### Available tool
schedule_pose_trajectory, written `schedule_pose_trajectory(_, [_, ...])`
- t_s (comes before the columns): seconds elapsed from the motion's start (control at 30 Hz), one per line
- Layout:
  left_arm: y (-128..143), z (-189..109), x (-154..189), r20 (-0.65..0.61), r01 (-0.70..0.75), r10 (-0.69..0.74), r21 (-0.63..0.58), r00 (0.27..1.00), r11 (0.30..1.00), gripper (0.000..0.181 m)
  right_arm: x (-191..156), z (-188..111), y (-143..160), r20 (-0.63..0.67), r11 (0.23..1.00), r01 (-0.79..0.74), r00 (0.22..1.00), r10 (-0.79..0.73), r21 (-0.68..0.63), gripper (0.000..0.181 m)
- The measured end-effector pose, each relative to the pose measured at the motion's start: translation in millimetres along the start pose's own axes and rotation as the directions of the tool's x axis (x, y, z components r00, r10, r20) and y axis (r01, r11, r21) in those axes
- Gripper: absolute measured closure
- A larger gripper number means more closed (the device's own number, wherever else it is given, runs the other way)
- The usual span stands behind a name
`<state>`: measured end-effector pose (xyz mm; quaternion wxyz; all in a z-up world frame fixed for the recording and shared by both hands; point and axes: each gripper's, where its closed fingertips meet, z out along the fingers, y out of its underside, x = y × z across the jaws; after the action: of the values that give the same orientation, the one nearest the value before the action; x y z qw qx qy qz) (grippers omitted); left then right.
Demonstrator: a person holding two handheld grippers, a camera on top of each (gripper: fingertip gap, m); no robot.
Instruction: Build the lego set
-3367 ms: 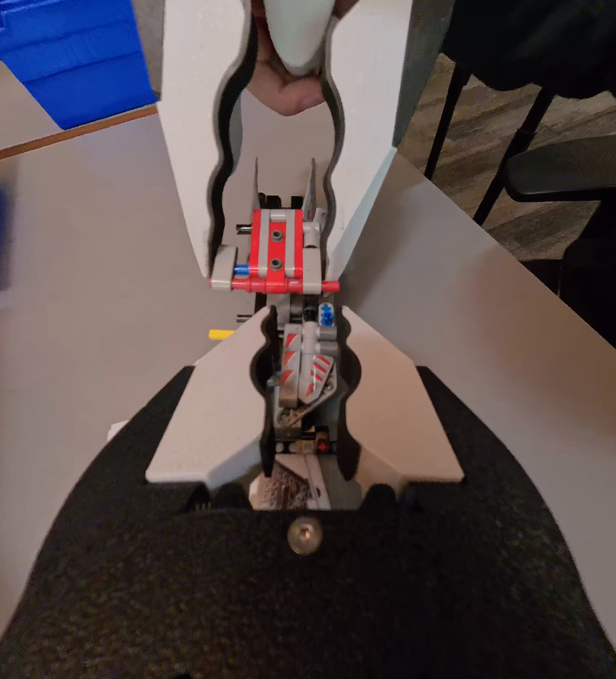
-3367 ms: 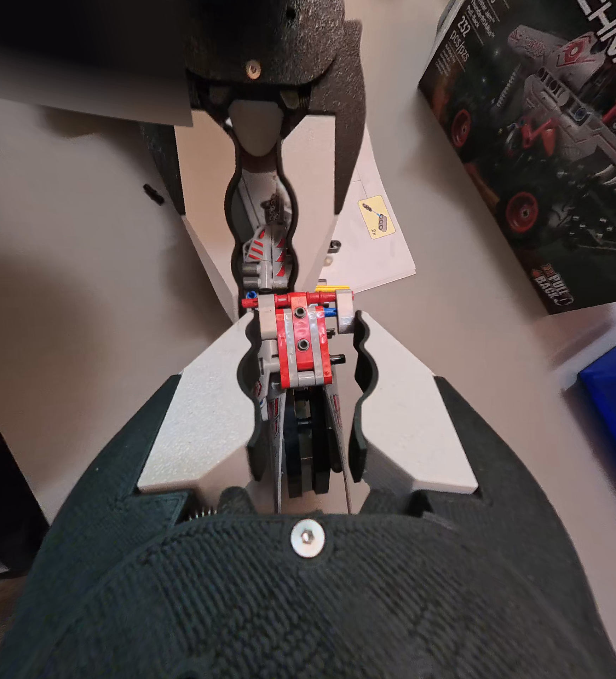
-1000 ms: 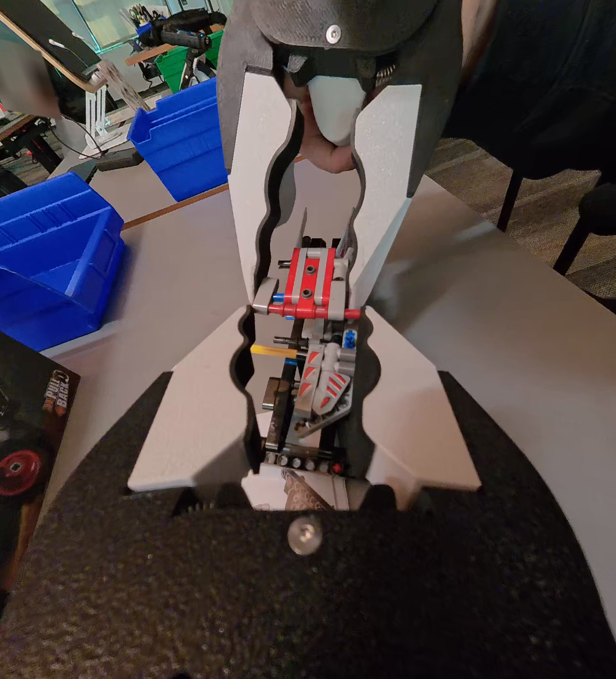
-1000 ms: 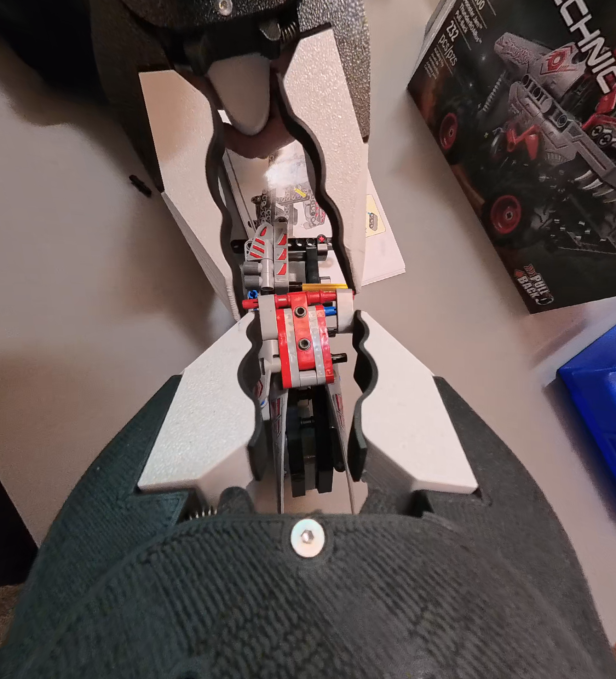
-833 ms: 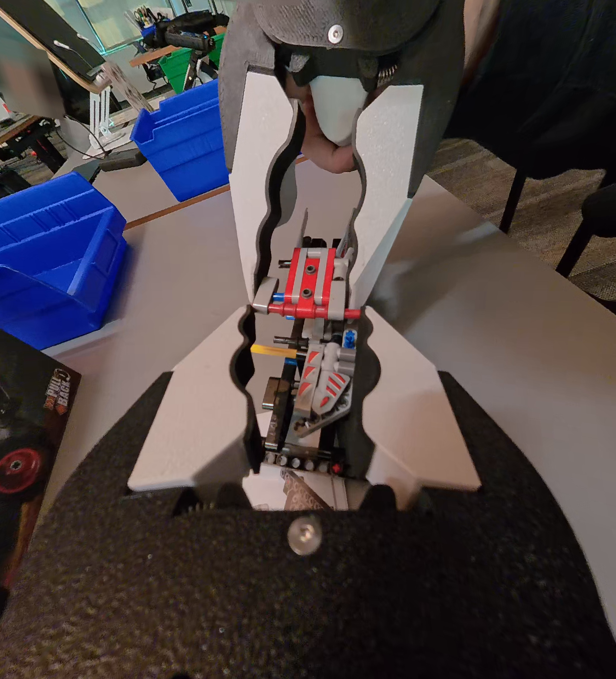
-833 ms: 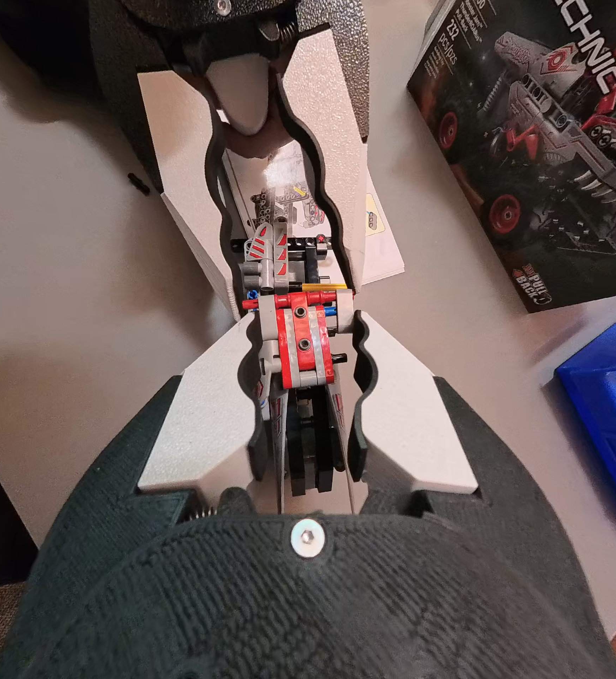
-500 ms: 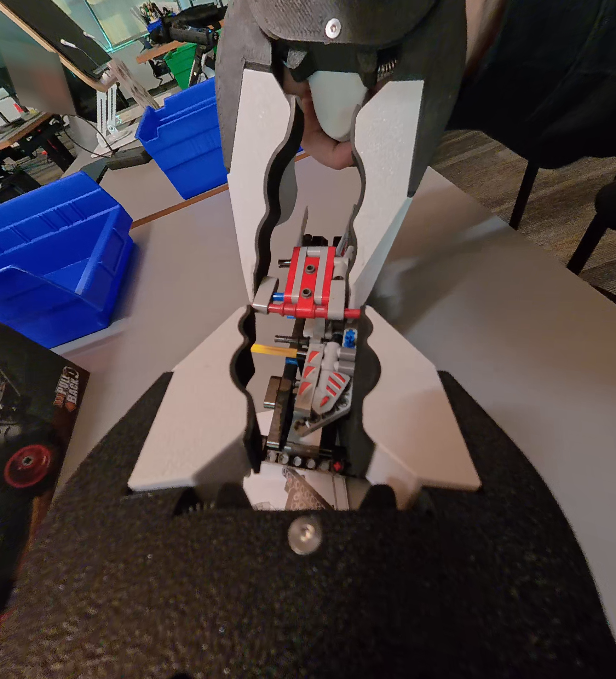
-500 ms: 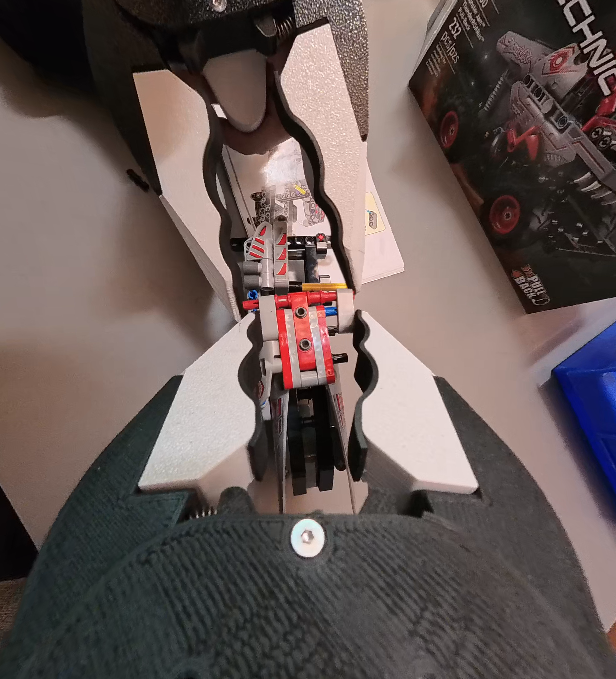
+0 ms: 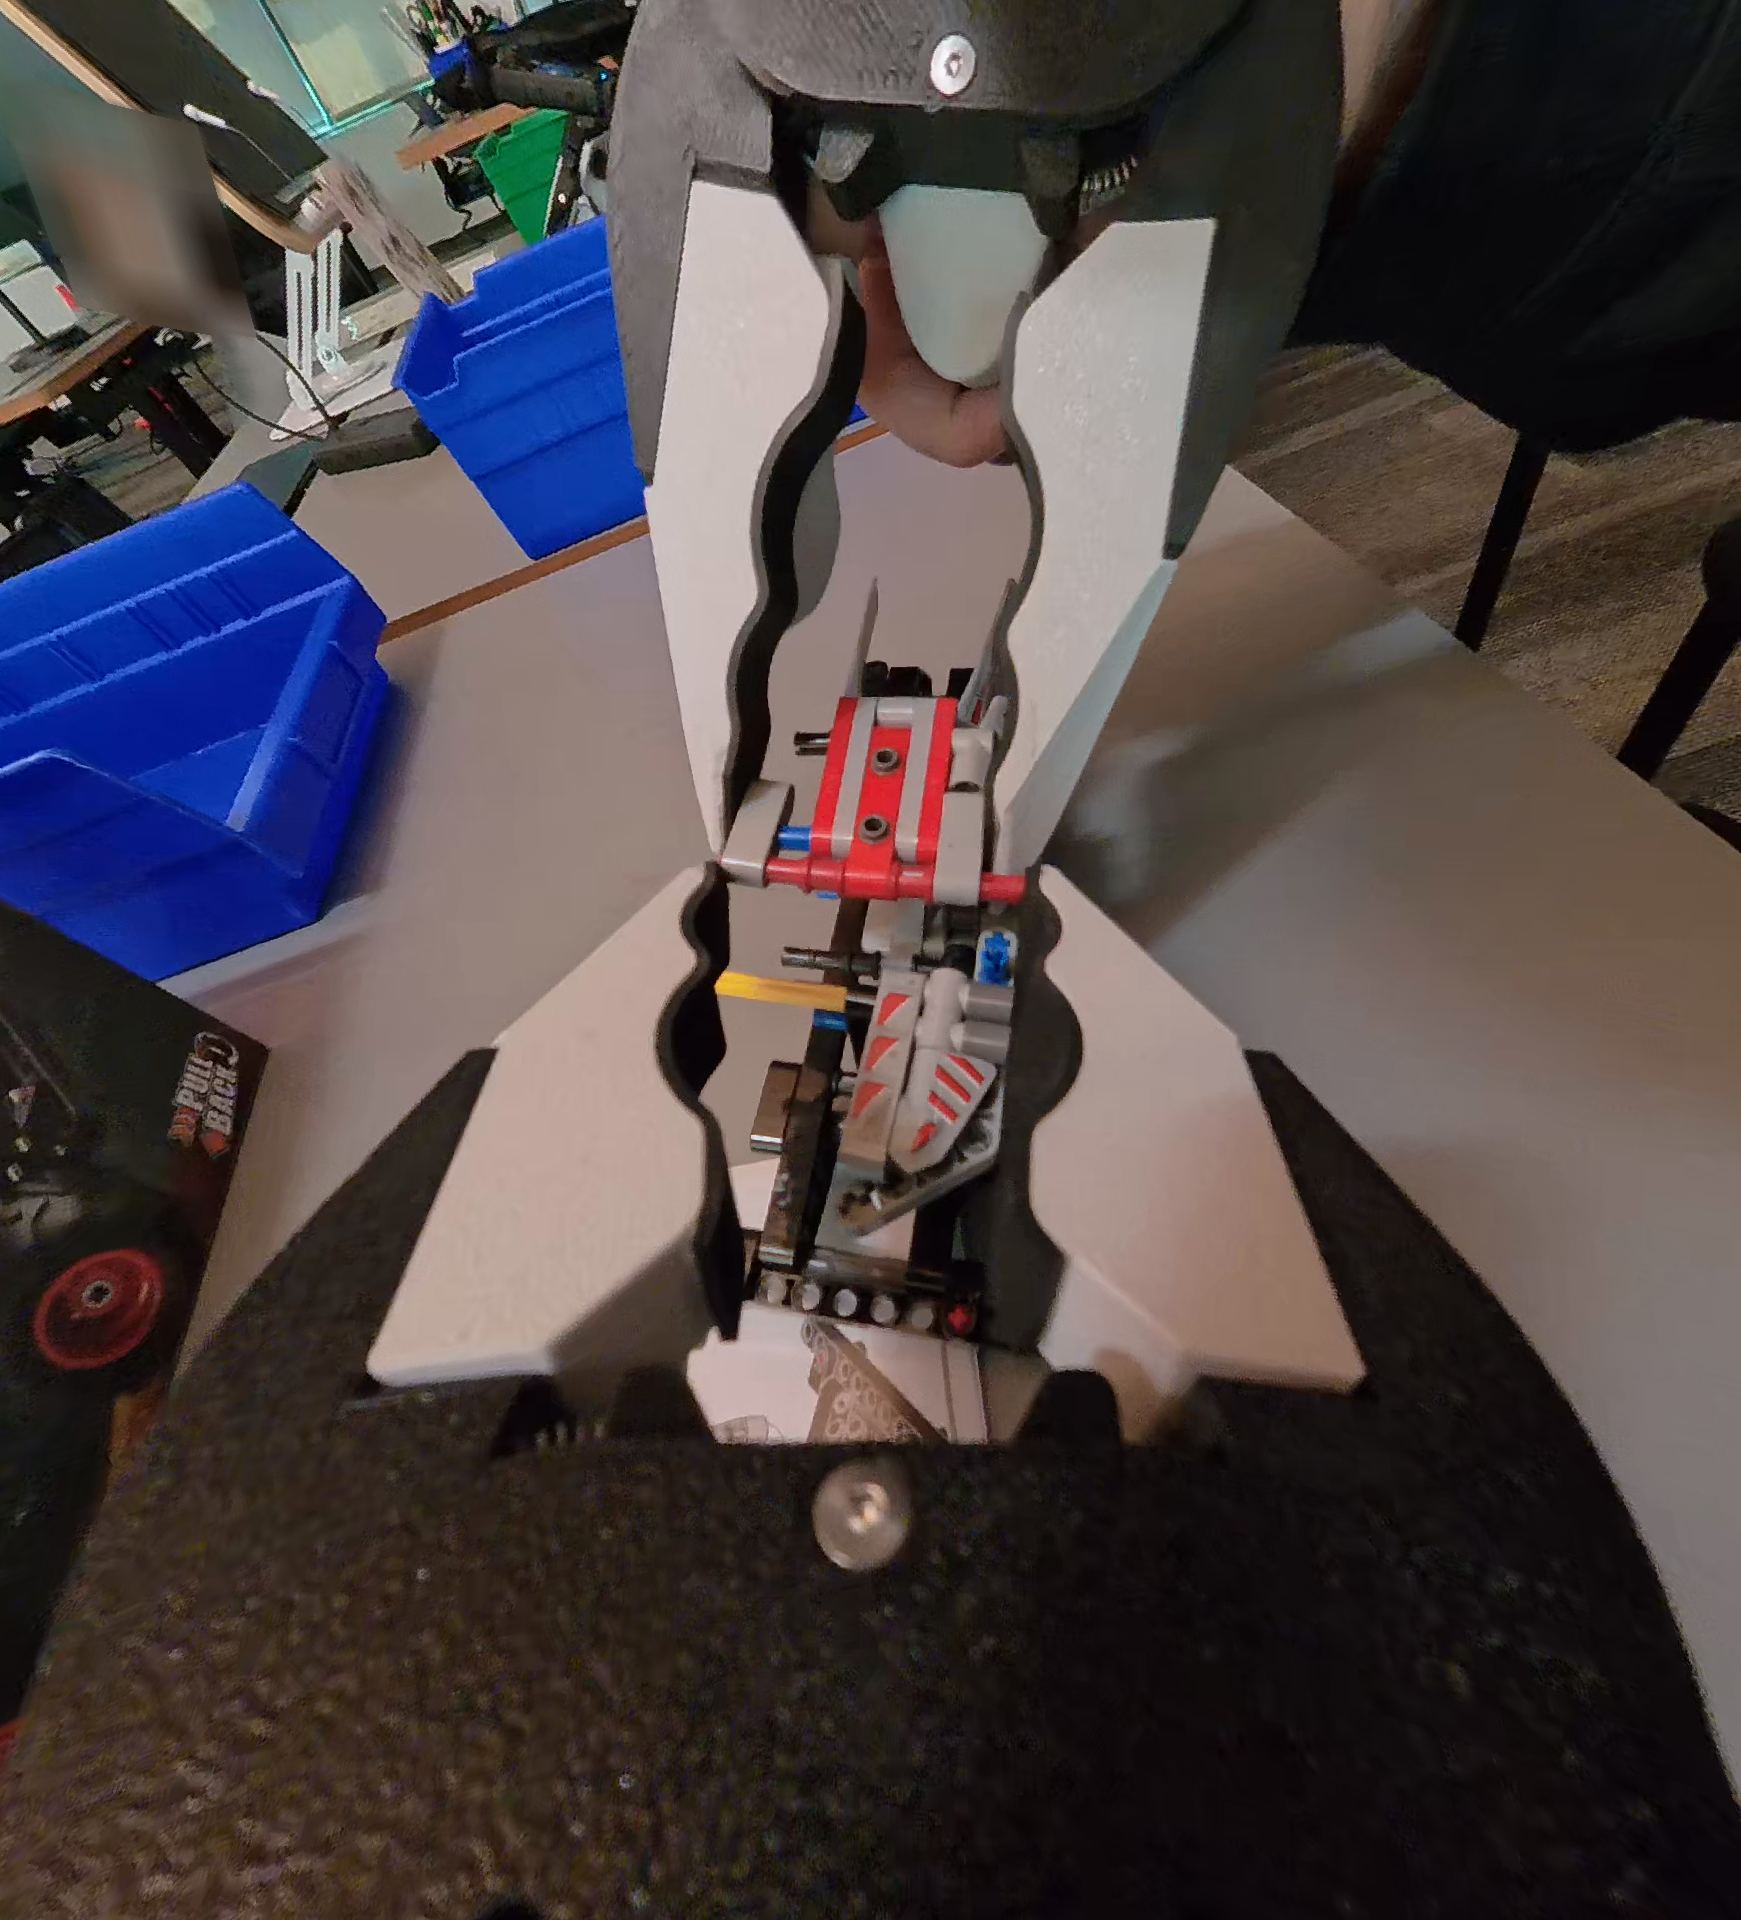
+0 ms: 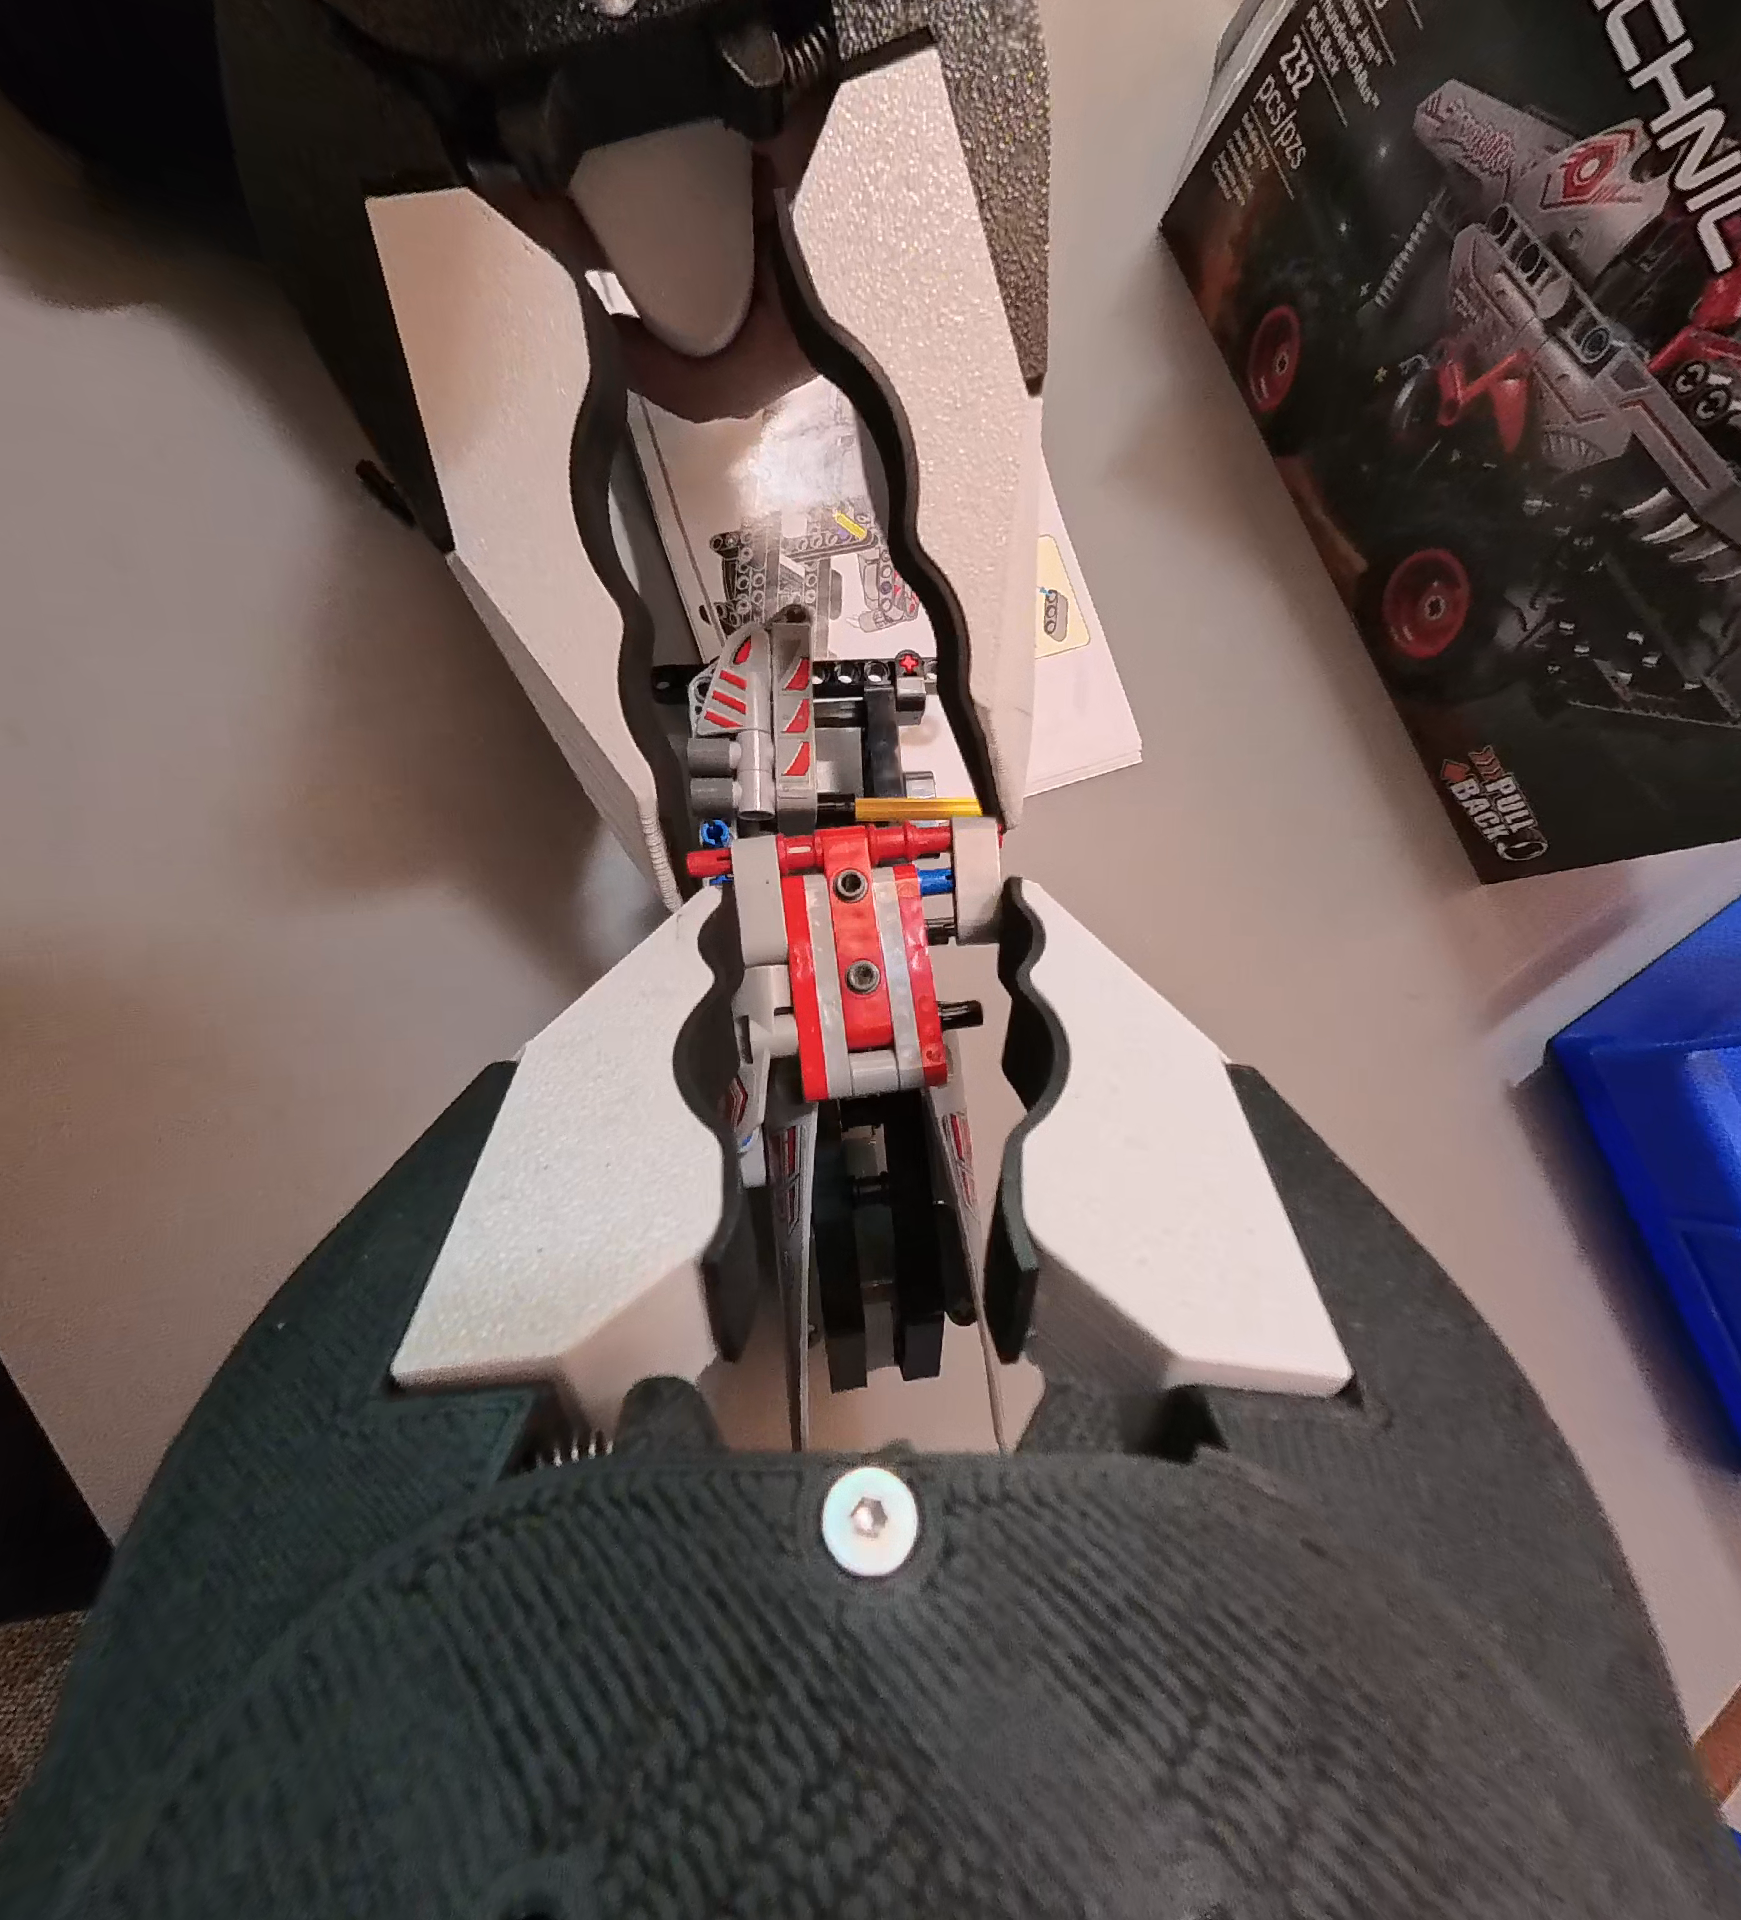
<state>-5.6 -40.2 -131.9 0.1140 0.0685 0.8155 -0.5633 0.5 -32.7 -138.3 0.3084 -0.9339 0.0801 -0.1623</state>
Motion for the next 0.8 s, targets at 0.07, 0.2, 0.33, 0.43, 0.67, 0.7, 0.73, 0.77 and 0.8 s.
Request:
schedule_pose_trajectory(0.07, [0.2,-0.2,-1.1,0.002,0.003,-0.003,-0.009,1.0,1.0,0.127,1.6,-0.3,-0.4,-0.011,1.0,0.023,1.0,-0.023,-0.006,0.132])
schedule_pose_trajectory(0.2, [0.9,-0.4,-2.5,0.0,0.032,-0.032,0.002,0.999,0.999,0.127,3.6,0.2,-1.5,-0.003,1.0,0.01,1.0,-0.01,0.022,0.131])
schedule_pose_trajectory(0.33, [0.8,0.1,-1.8,0.013,0.031,-0.031,0.011,0.999,0.999,0.127,3.4,-0.2,-1.1,-0.001,0.999,0.029,1.0,-0.029,0.013,0.131])
schedule_pose_trajectory(0.43, [0.5,-0.2,-2.4,0.024,0.023,-0.023,0.02,0.999,1.0,0.128,3.8,0.0,-1.1,0.001,0.999,0.033,0.999,-0.033,0.015,0.131])
schedule_pose_trajectory(0.67, [0.5,-0.1,-2.7,0.028,0.033,-0.034,0.043,0.999,0.999,0.128,3.6,-0.3,-1.9,0.006,0.998,0.028,1.0,-0.029,0.06,0.131])
schedule_pose_trajectory(0.7, [0.5,-0.1,-2.9,0.031,0.034,-0.036,0.047,0.999,0.998,0.128,3.7,-0.3,-1.9,0.007,0.998,0.026,1.0,-0.027,0.062,0.131])
schedule_pose_trajectory(0.73, [0.5,0.1,-3.1,0.035,0.038,-0.039,0.053,0.999,0.998,0.128,3.8,-0.2,-1.8,0.008,0.998,0.027,1.0,-0.028,0.062,0.131])
schedule_pose_trajectory(0.77, [0.5,0.3,-3.4,0.04,0.039,-0.042,0.059,0.998,0.998,0.128,3.9,-0.2,-1.8,0.011,0.998,0.033,0.999,-0.034,0.061,0.132])
schedule_pose_trajectory(0.8, [0.6,0.4,-3.7,0.043,0.042,-0.045,0.062,0.998,0.997,0.128,4.3,-0.1,-1.6,0.015,0.997,0.035,0.999,-0.036,0.061,0.132])
